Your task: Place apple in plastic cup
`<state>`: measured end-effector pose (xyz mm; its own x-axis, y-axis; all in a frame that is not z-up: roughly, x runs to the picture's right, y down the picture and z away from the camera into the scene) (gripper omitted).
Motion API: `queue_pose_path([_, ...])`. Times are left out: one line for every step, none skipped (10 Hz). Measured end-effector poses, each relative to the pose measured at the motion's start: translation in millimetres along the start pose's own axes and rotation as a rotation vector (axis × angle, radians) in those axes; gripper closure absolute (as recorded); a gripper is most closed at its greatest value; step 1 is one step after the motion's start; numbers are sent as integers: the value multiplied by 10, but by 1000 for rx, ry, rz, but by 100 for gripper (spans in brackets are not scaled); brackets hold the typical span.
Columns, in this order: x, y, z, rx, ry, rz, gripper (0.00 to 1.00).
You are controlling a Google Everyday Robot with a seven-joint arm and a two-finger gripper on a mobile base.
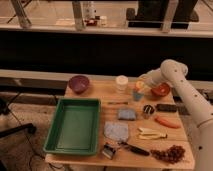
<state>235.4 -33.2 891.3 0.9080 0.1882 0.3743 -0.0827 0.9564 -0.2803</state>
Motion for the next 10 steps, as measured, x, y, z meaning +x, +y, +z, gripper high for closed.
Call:
queue_pose_path([20,5,-1,0,1,3,80])
queue_pose_path([23,8,-18,4,5,-1,73])
queue_pose_path([-55,-3,-41,25,0,-13,61])
queue_pose_path([-93,-8,-49,33,-3,-16,53])
queue_pose_path([-128,1,-50,43,-6,-17,41])
queue_pose_path([-138,7,-53,48,-7,-17,32])
queue_pose_path([-145,11,-53,51,-8,-17,26])
queue_pose_path([-156,13,-53,56,-9,-15,20])
queue_pose_path([-158,16,-37,58,-8,-12,20])
queue_pose_path([-162,18,-27,59,-7,-11,20])
